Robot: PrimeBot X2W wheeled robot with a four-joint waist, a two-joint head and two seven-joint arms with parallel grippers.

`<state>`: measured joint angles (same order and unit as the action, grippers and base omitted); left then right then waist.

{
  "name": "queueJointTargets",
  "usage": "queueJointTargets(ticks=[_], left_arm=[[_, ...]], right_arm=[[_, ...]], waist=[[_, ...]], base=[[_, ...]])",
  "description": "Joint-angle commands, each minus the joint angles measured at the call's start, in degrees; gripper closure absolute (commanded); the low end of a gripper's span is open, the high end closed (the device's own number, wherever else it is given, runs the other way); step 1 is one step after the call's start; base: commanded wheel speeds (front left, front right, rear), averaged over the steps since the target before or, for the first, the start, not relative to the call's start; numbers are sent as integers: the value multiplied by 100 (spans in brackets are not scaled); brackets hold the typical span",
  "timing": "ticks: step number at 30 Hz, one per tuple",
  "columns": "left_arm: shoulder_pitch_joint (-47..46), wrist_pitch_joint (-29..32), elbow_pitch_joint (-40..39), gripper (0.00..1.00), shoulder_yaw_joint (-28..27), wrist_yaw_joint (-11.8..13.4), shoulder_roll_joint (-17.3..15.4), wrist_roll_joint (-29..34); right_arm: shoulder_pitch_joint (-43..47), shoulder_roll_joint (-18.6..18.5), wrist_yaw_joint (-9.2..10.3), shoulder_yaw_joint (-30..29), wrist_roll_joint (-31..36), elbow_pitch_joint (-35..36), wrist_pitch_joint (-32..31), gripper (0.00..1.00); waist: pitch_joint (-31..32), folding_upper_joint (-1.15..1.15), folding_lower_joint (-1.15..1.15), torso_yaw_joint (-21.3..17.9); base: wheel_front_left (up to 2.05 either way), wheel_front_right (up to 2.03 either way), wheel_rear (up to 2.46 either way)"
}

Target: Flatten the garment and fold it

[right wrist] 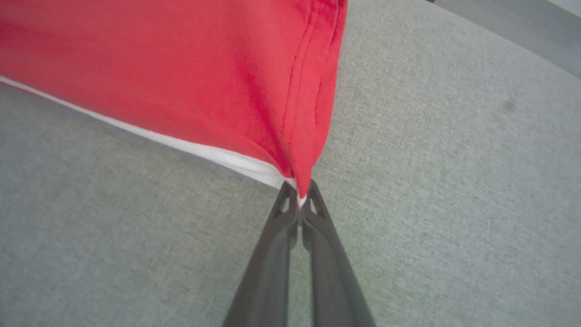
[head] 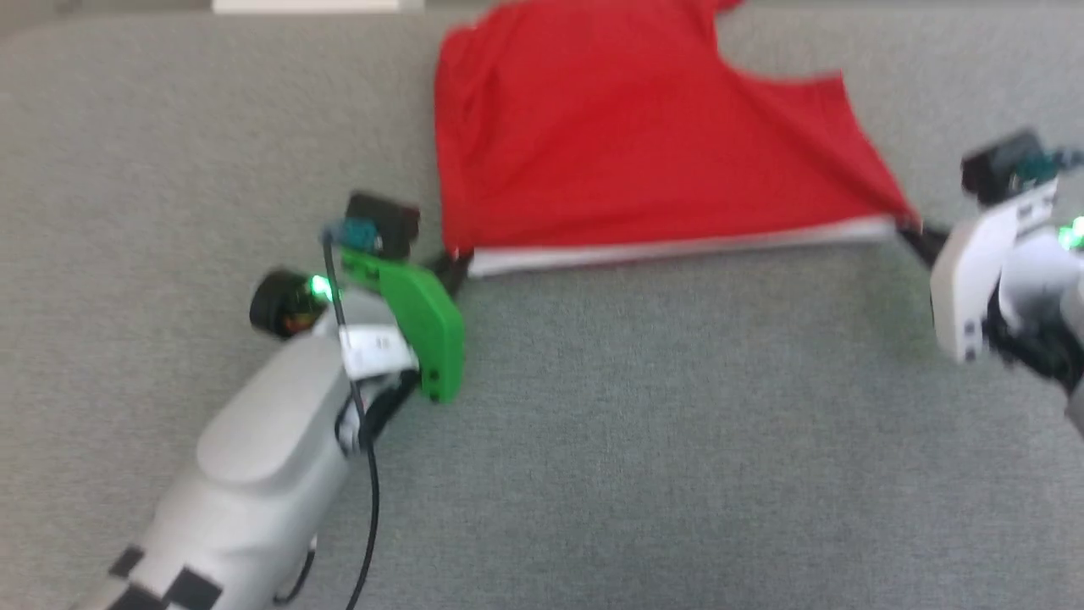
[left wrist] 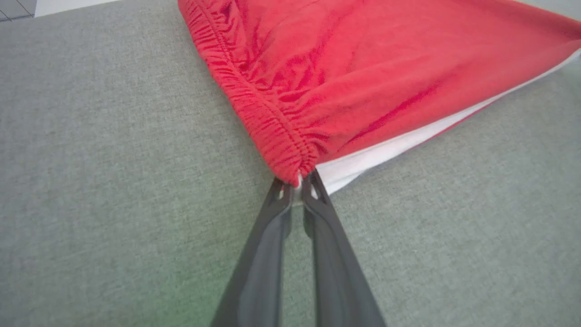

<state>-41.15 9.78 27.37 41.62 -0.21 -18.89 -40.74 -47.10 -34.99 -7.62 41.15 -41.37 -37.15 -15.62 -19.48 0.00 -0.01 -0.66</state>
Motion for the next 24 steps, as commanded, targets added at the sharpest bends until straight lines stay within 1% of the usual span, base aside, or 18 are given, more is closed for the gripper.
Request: queueJointTargets(ticks=[1, 6, 12, 16, 21, 24], left_arm=[[194, 27, -63, 100, -10, 105, -174, -18], [653, 115, -499, 100, 48, 227, -371, -71], [1365, 233, -1128, 100, 111, 479, -586, -196], [1944, 368, -1633, 100, 167, 706, -667, -363], [2615, 513, -2313, 100, 329, 967, -882, -403], [3017, 592, -2749, 100, 428, 1144, -1034, -412]], right_arm=[[212, -139, 13, 5, -83, 67, -135, 100], [886, -370, 13, -44, -395, 500, -599, 100], [1745, -729, 13, -252, -683, 1169, -1132, 100], [2332, -989, 13, -506, -818, 1580, -1358, 100], [3155, -1307, 13, -881, -987, 2191, -1635, 100], [3730, -1461, 13, -1210, -1096, 2532, -1829, 100]], waist=[[477, 0, 1, 105], [839, 0, 1, 125], [1304, 0, 1, 96], [1546, 0, 1, 103], [1696, 0, 1, 137], [1767, 0, 1, 169]], base=[[0, 0, 0], [0, 0, 0], [0, 0, 0], [0, 0, 0], [0, 0, 0], [0, 0, 0]])
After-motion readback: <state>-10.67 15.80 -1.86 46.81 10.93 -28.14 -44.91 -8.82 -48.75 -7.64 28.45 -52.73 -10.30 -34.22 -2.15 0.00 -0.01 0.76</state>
